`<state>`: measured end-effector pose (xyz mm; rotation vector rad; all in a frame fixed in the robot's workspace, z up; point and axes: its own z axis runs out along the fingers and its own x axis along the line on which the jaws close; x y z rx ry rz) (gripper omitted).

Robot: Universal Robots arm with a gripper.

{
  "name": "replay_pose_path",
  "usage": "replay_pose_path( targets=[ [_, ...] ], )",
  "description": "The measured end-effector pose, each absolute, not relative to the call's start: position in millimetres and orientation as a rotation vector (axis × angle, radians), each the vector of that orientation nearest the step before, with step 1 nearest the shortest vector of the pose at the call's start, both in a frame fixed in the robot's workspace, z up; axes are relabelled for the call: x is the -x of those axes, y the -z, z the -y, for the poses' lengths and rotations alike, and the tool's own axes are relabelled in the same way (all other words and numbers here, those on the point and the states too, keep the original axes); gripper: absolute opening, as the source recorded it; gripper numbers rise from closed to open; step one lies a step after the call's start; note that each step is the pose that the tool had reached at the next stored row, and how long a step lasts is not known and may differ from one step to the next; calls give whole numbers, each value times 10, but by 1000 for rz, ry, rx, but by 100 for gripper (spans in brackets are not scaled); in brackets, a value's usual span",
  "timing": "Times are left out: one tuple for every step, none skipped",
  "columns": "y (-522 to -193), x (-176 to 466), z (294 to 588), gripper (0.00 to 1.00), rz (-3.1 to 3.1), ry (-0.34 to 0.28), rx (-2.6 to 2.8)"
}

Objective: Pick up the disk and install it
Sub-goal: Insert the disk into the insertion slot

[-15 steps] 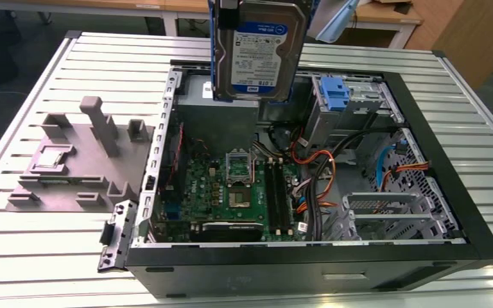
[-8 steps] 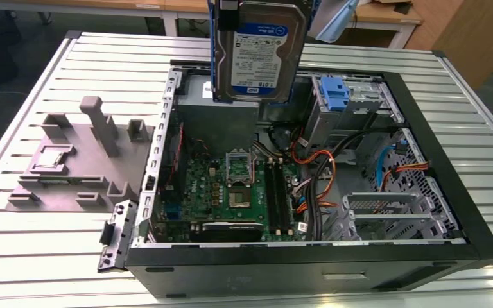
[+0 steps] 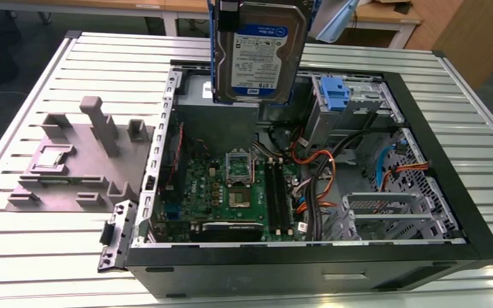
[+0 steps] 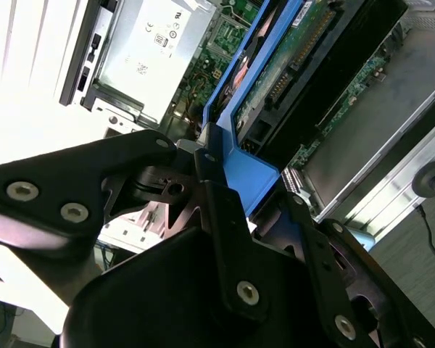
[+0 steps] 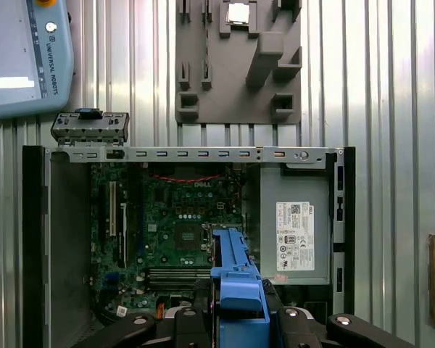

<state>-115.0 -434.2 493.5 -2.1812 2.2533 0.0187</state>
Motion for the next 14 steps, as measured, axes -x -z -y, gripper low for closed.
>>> replay_pose_path(
  targets=[
    [-4935, 1150, 4344, 37, -2253, -19, 2181],
    [-4935, 1150, 4346, 37, -2253, -19, 2181],
    [-4935, 1150, 4349, 37, -2253, -19, 2181],
    [-4935, 1150, 4351, 37, -2253, -19, 2181],
    [-4935, 1150, 4353, 37, -2253, -19, 2181],
    [-4935, 1150, 4355, 37, -2253, -19, 2181],
    [-4935, 1150, 4360, 37, -2253, -19, 2181],
    [-4935, 1150, 4364, 37, -2253, -19, 2181],
    [-4935, 1149, 4364, 37, -2253, -19, 2181],
    [-4935, 1147, 4365, 37, -2253, -19, 2181],
    [-4935, 1145, 4365, 37, -2253, -19, 2181],
    [-4935, 1141, 4366, 37, -2253, -19, 2181],
    [-4935, 1136, 4365, 37, -2253, -19, 2181],
    [-4935, 1130, 4365, 37, -2253, -19, 2181]
  ],
)
